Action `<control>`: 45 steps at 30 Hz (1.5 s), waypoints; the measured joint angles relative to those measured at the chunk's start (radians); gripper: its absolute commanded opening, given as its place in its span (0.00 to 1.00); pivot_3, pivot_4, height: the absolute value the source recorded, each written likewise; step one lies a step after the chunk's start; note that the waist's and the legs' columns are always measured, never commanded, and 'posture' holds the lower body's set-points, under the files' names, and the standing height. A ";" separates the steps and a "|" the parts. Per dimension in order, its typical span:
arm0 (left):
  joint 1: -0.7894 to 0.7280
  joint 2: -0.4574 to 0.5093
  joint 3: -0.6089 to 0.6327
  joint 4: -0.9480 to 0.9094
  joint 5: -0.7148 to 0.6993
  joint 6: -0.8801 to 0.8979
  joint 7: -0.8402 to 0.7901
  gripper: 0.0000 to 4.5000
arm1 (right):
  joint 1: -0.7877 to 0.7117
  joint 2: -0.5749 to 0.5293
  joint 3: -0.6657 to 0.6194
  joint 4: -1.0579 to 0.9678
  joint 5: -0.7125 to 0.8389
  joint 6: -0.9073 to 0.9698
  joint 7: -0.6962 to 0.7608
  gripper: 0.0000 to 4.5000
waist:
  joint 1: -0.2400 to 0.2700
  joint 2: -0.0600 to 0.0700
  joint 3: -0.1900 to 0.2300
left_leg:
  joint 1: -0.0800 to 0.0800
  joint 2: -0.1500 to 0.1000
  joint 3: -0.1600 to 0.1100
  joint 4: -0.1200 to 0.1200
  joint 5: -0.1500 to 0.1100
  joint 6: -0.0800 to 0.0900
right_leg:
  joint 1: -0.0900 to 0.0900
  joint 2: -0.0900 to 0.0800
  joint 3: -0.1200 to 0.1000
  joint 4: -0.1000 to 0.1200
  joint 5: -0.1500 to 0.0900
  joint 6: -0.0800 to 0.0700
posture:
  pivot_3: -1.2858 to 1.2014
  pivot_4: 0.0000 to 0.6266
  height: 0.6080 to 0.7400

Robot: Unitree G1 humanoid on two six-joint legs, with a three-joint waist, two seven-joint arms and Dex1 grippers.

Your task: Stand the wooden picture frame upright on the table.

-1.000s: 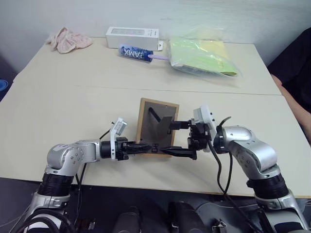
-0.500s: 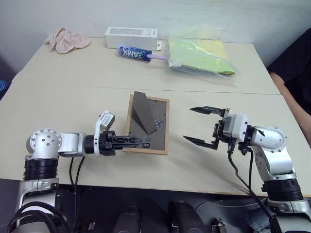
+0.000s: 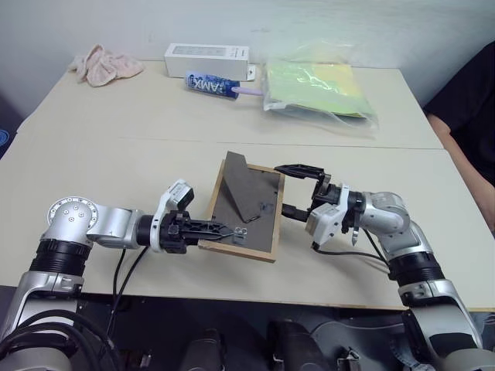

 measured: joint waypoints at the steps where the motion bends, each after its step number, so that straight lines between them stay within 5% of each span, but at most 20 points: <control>1: 0.000 0.010 -0.013 0.000 -0.021 -0.011 0.016 0.29 | 0.000 0.004 0.015 0.009 -0.019 -0.014 -0.029 0.79 | 0.000 0.000 0.000 | 0.000 0.000 0.000 0.000 0.000 0.000 | 0.000 0.000 0.000 0.000 0.000 0.000 | 0.52 0.24 1.00; 6: 0.002 0.020 -0.018 0.000 -0.061 -0.037 0.028 0.29 | 0.000 0.003 0.051 0.031 -0.060 -0.026 -0.107 0.41 | 0.000 0.000 0.000 | 0.000 0.000 0.000 0.000 0.000 0.000 | 0.000 0.000 0.000 0.002 0.000 0.000 | 0.52 0.24 1.00; 11: 0.034 0.020 -0.013 -0.044 -0.074 -0.069 0.044 0.29 | 0.003 -0.013 0.065 0.029 -0.068 -0.032 -0.135 0.40 | 0.000 0.000 0.000 | 0.000 0.000 0.000 0.000 0.000 0.000 | 0.000 0.000 0.000 0.002 0.000 0.000 | 0.52 0.24 1.00; 20: 0.104 0.078 0.104 -0.182 -0.086 -0.189 0.102 0.98 | 0.031 -0.013 0.137 0.015 0.100 0.066 -0.086 0.30 | -0.003 0.001 0.000 | 0.000 0.001 0.000 0.000 0.000 0.000 | 0.000 0.000 0.000 -0.002 0.000 0.000 | 0.52 0.24 1.00; 21: 0.108 0.080 0.107 -0.182 -0.086 -0.191 0.104 1.00 | 0.031 -0.016 0.137 0.015 0.103 0.069 -0.085 0.30 | -0.002 0.001 0.000 | 0.000 0.001 0.000 0.000 0.000 0.000 | 0.000 0.000 0.000 -0.002 0.000 0.000 | 0.52 0.24 1.00; 37: 0.134 0.036 0.108 -0.159 -0.088 -0.183 0.148 1.00 | 0.022 -0.038 0.138 0.016 0.030 -0.028 -0.138 0.30 | -0.001 0.001 0.000 | 0.000 0.000 0.000 0.000 0.000 0.000 | 0.000 0.001 0.000 -0.002 0.000 0.000 | 0.52 0.24 1.00; 45: 0.064 0.012 0.088 -0.117 -0.082 -0.113 0.067 0.61 | -0.015 -0.037 0.129 -0.001 -0.078 -0.088 -0.233 0.30 | 0.001 0.001 0.000 | 0.000 0.000 0.000 0.001 0.000 0.000 | 0.001 0.001 0.000 -0.002 0.000 0.000 | 0.52 0.24 1.00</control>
